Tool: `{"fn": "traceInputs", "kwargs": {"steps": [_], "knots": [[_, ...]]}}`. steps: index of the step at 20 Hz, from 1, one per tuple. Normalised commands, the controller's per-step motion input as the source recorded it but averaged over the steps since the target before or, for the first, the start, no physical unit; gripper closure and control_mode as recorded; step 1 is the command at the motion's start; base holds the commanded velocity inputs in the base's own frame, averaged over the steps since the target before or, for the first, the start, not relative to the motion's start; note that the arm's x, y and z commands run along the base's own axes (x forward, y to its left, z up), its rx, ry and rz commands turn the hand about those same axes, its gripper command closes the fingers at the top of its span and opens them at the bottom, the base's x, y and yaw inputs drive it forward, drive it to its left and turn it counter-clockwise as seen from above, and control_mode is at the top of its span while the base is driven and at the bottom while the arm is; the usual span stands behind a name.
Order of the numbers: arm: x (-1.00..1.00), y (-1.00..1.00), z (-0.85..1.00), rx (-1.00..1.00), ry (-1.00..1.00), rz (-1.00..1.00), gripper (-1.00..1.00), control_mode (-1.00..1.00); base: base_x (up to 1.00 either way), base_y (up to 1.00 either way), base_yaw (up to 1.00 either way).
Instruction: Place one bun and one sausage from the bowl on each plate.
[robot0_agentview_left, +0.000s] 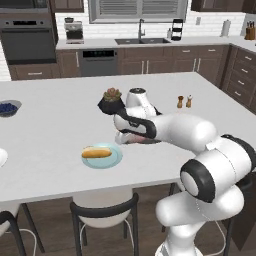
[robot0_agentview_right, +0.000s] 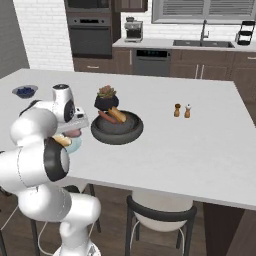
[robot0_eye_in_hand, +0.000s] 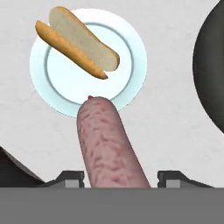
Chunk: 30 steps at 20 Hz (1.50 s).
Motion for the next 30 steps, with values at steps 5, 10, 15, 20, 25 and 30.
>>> {"fn": "traceInputs", "kwargs": {"steps": [5,10,15,20,25,30], "knots": [[-0.18,1.00,-0.22,0.33,-0.02,0.24,1.00,-1.00,0.00,0.00,0.00],[0.19,1.00,-0.03,0.17,-0.13,0.28,1.00,-1.00,0.00,0.00,0.00],[0.12,0.16,-0.29,-0.15,0.01,0.05,1.00,-1.00,0.00,0.00,0.00],[0.36,0.00,-0.29,-0.10,0.01,0.02,1.00,-1.00,0.00,0.00,0.00],[0.48,0.00,-0.16,-0.01,-0.02,0.00,1.00,-1.00,0.00,0.00,0.00],[0.16,0.00,-0.51,-0.10,0.00,0.01,-1.00,-1.00,0.00,0.00,0.00]]}}
